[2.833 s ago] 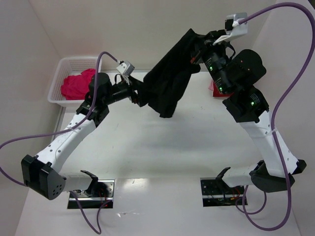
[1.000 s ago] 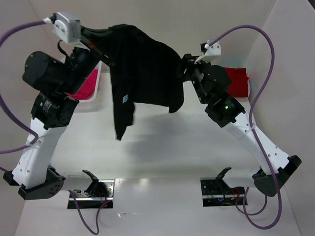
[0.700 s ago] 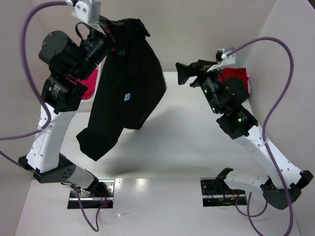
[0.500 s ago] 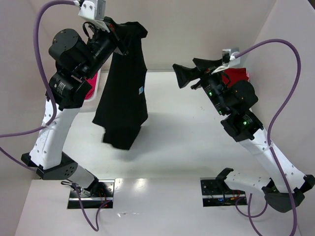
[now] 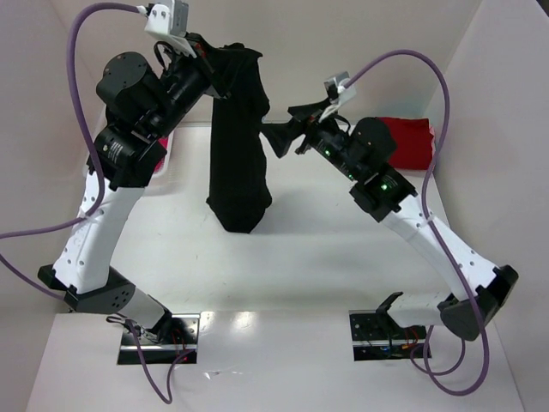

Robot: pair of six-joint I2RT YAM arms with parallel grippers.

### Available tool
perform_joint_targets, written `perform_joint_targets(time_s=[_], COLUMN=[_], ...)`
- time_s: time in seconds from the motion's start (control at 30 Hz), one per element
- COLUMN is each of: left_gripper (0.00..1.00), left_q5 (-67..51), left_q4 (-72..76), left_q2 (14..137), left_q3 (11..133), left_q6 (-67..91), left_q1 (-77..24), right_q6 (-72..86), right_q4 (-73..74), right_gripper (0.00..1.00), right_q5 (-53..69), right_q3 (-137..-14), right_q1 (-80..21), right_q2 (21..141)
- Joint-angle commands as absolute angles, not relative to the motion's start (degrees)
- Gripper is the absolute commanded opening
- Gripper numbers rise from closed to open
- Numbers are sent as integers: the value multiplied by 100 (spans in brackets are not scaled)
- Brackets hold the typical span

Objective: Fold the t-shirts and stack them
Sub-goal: Flatten out the tshirt

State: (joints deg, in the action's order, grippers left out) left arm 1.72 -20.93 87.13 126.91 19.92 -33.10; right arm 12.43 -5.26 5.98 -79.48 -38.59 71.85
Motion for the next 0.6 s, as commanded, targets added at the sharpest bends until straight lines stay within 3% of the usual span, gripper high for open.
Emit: perform_joint_targets(time_s=[0.0,0.3,0.33,0.5,0.57], left_gripper=[0,0,0,0,0], left_q5=[-202,-483,-544,-545,-545], left_q4=[-1819,-1995,-1995,-1995,-1917], left_q2=[8648,8648,8648,8596,8473], left_q3=[12981,13061,13061,12999,12850], left_q6=[2197,2258,2259,2259,2259], left_q1=[-3305,-3305,-3305,-3305,-3305], right_q6=[783,211,159,316,378], right_q4=[-967,-985,-984,-1037,-1037], right_gripper=[100,97,94,51,49], right_q5=[782,799,852,957,958], right_q3=[-8612,-9070,-9070,-9141,-9141], right_q1=[-3832,-3832,-3832,-3832,-3832], right_q2=[7400,7813,7883,8050,8051])
